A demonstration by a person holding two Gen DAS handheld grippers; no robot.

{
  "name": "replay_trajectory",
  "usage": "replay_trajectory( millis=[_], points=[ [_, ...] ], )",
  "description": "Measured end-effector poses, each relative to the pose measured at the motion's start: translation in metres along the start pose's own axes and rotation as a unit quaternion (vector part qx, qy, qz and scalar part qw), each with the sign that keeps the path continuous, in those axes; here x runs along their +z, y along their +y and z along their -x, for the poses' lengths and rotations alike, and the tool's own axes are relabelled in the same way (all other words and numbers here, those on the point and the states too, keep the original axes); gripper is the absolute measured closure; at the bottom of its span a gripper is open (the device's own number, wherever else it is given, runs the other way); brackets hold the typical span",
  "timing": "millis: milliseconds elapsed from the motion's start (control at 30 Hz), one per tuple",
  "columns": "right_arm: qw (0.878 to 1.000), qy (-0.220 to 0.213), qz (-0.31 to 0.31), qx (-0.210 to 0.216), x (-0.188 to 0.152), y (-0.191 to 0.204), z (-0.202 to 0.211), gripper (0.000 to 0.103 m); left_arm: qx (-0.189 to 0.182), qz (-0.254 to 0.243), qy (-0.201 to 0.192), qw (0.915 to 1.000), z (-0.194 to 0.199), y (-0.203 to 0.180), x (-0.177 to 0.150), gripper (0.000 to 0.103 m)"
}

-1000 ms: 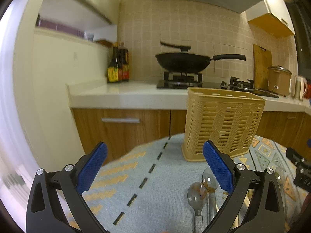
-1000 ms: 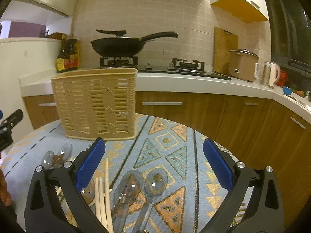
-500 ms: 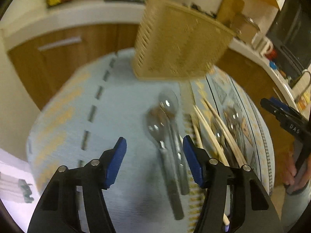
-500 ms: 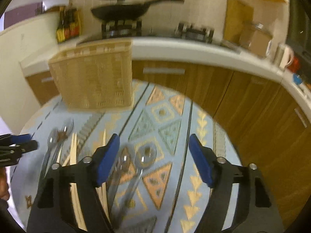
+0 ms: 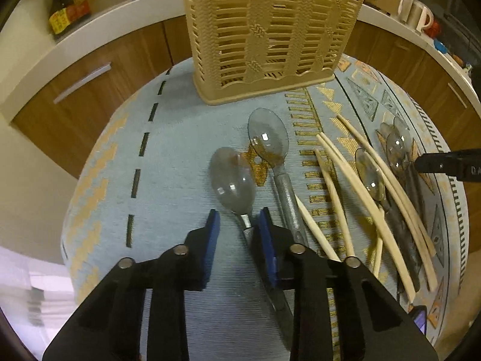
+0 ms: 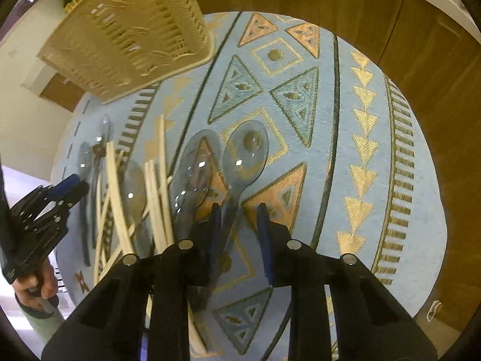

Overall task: Organize utensils
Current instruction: 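Lower the left tool onto a clear plastic spoon handle and close it, then lift the spoon with the left tool and drop it into the beige holder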

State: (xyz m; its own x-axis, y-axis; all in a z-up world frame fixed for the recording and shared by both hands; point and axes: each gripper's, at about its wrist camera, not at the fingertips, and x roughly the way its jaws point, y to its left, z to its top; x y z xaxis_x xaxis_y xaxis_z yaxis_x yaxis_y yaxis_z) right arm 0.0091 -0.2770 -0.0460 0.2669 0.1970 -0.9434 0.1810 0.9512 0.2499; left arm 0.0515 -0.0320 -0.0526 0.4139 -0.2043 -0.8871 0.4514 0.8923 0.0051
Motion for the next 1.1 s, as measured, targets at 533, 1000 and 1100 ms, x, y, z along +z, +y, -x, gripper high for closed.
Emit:
replay_trajectory(
  millis=[533,1000,1100],
  points=[
    [0.993,0.04,0.062,-0.095,0.002,0.067,-0.012,0.093,0.027,-0.025,0.009,0.9993,-0.002,-0.012,0.011,0.094],
    [0.963,-0.238,0.128,0.018,0.014,0.1,0.14,0.093,-0.102,0.045,-0.251,0.9616,0.138,0.013,0.087,0.094],
    [0.943,-0.305,0.124,0.043,0.048,0.097,0.165,0.093,-0.096,0.06,-0.304,0.9459,0.146,0.012,0.125,0.094]
  ],
)
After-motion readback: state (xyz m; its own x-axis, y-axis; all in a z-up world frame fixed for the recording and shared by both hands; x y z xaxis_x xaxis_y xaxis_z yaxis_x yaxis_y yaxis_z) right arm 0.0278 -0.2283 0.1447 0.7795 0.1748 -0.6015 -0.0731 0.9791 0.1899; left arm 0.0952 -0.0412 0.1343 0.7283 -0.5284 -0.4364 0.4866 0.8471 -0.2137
